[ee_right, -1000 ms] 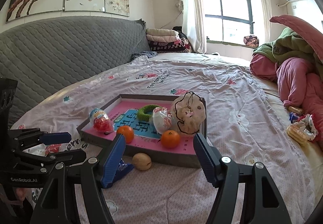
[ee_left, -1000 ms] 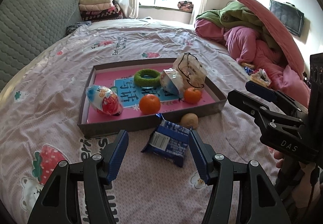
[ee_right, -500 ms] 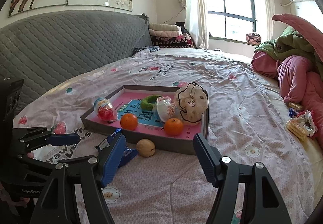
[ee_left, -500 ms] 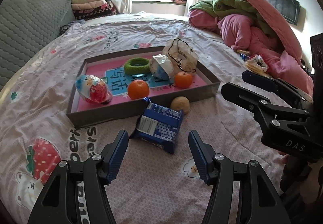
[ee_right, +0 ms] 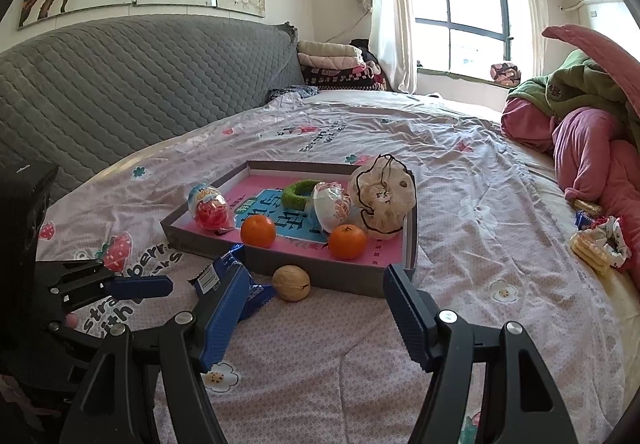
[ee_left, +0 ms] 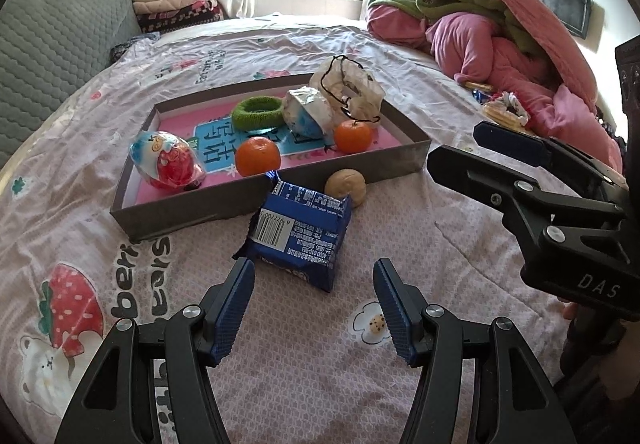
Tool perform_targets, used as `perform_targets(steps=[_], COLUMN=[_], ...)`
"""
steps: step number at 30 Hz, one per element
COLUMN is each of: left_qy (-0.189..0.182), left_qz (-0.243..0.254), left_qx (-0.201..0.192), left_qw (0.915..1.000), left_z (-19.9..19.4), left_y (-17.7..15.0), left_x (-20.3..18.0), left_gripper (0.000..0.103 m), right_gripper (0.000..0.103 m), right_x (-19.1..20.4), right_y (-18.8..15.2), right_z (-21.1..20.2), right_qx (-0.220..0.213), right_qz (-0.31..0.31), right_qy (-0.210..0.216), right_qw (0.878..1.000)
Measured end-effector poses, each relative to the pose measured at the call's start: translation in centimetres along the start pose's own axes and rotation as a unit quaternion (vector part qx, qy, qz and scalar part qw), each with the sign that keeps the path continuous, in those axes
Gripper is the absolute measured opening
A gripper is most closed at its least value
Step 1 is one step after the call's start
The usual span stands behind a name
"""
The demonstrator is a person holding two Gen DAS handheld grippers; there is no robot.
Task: Organize objects
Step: 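Move the left tool to the blue biscuit packet while the right tool approaches the walnut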
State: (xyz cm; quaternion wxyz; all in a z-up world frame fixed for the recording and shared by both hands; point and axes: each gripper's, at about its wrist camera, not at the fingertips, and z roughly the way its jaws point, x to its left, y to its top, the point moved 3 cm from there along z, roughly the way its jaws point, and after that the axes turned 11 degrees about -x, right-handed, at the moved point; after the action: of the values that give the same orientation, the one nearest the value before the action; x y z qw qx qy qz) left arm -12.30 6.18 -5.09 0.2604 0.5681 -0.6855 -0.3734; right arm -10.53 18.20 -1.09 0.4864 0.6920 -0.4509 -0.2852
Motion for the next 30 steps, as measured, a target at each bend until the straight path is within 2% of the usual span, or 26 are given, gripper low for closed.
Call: perform_targets(steps=[13,21,26,30], left_qy=[0.001,0.006,0.006,0.011], left_qz=[-0.003,-0.016,-0.019,-0.016], left_qx=[0.006,0.005,0.003,0.001], left_qw=[1.0,0.9999,0.9998,0.9998], left_z=[2.5,3.6,4.0,4.3], left_y=[0.0,0.4,0.5,0.5], left_x=[0.5,1.4,1.8,1.8], left_gripper=[0.063,0.064,0.069,0.074], right_gripper=[0.069,0.069,0.069,0.069], right_x=[0.5,-0.5,-1.2,-0.7], right_y=[-0.8,-1.3,-1.5,-1.6], right_z=[2.0,3.0,3.5,4.1], right_qx=[0.026,0.039,0.044,0.05], right_qz=[0.005,0.05,0.071,0.064], right_qy=[0.012,0.02,0.017,0.02], right_qw=[1.0,0.998,0.996,0.996])
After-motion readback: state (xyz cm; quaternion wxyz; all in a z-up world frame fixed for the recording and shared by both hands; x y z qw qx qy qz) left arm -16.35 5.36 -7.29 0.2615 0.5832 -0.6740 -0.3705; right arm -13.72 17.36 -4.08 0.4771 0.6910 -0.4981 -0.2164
